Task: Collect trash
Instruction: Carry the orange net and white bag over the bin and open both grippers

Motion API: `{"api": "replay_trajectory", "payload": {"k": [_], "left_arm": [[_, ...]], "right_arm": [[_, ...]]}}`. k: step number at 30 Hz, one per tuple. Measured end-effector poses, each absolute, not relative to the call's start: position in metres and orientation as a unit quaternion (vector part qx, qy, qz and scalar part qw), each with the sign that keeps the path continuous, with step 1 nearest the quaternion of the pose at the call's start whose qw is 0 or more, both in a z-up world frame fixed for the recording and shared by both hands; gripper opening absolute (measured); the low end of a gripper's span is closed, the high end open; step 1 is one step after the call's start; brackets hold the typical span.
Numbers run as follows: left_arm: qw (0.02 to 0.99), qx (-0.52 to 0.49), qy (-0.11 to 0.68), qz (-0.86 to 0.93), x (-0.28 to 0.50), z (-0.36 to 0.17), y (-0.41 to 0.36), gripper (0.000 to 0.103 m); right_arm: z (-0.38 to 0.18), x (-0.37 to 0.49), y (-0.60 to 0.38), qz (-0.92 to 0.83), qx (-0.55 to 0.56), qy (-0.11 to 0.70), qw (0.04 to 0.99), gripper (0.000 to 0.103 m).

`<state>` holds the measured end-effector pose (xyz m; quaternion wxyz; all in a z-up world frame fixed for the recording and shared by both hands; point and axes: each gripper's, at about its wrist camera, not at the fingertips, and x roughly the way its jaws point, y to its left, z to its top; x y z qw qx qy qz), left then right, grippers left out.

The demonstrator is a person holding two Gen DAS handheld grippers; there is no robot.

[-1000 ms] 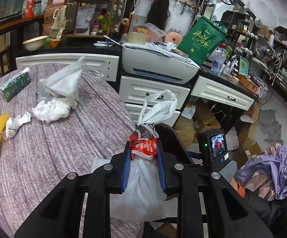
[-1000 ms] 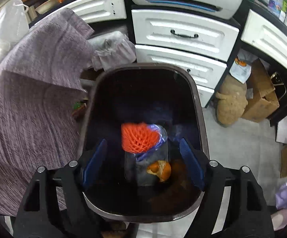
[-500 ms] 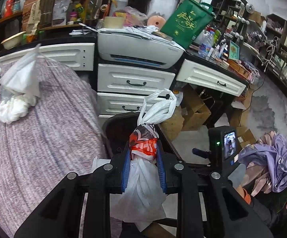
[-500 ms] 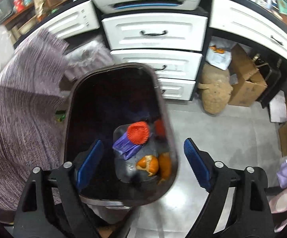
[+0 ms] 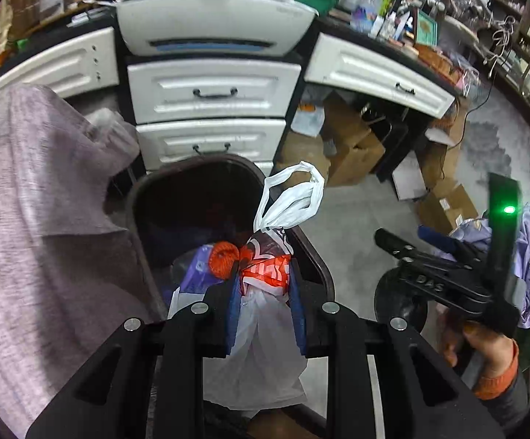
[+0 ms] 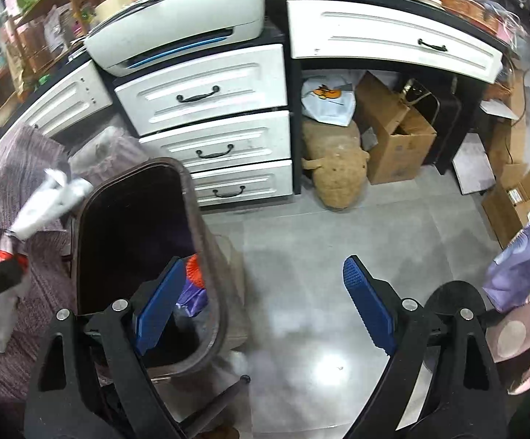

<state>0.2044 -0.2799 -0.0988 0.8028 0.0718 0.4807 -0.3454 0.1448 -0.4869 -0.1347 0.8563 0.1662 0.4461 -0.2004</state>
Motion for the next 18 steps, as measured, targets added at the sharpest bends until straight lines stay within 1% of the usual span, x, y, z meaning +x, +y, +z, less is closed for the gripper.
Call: {"api": "replay_trajectory", "payload": {"k": [5,7,10,11,12,13,15,17,18], "left_arm": [[0.795,0.092,0.493,-0.34,0.206,-0.115,-0.297,0.025],[0.792,0.099,0.499,-0.339,0.206,-0.121,-0.301,0.027],[0.787,0.105,0.506,-0.337,0.207,-0.129,-0.305,0.04],[0.787,0.105,0.506,-0.338,0.207,-0.129,-0.305,0.053],[0.789,0.104,0.503,-0.337,0.206,-0.13,-0.304,0.069],[0.791,0.103,0.5,-0.337,0.205,-0.13,-0.305,0.075],[0.795,0.103,0.492,-0.338,0.202,-0.129,-0.304,0.084],[0.795,0.104,0.492,-0.34,0.201,-0.128,-0.306,0.088],[0.794,0.103,0.491,-0.342,0.2,-0.127,-0.305,0.089]], "right_arm": [[-0.136,0.138,-0.496,-0.206,0.173,0.444,0.854,0.087],[-0.135,0.138,-0.496,-0.206,0.173,0.444,0.855,0.087],[-0.135,0.138,-0.495,-0.205,0.173,0.442,0.856,0.087],[-0.135,0.138,-0.495,-0.204,0.174,0.442,0.856,0.087],[-0.135,0.138,-0.495,-0.204,0.174,0.442,0.856,0.087],[-0.135,0.138,-0.495,-0.204,0.174,0.442,0.856,0.087],[-0.135,0.138,-0.495,-0.203,0.174,0.443,0.856,0.087],[-0.135,0.138,-0.494,-0.203,0.174,0.444,0.855,0.087],[-0.136,0.139,-0.494,-0.203,0.174,0.444,0.855,0.087]]}}
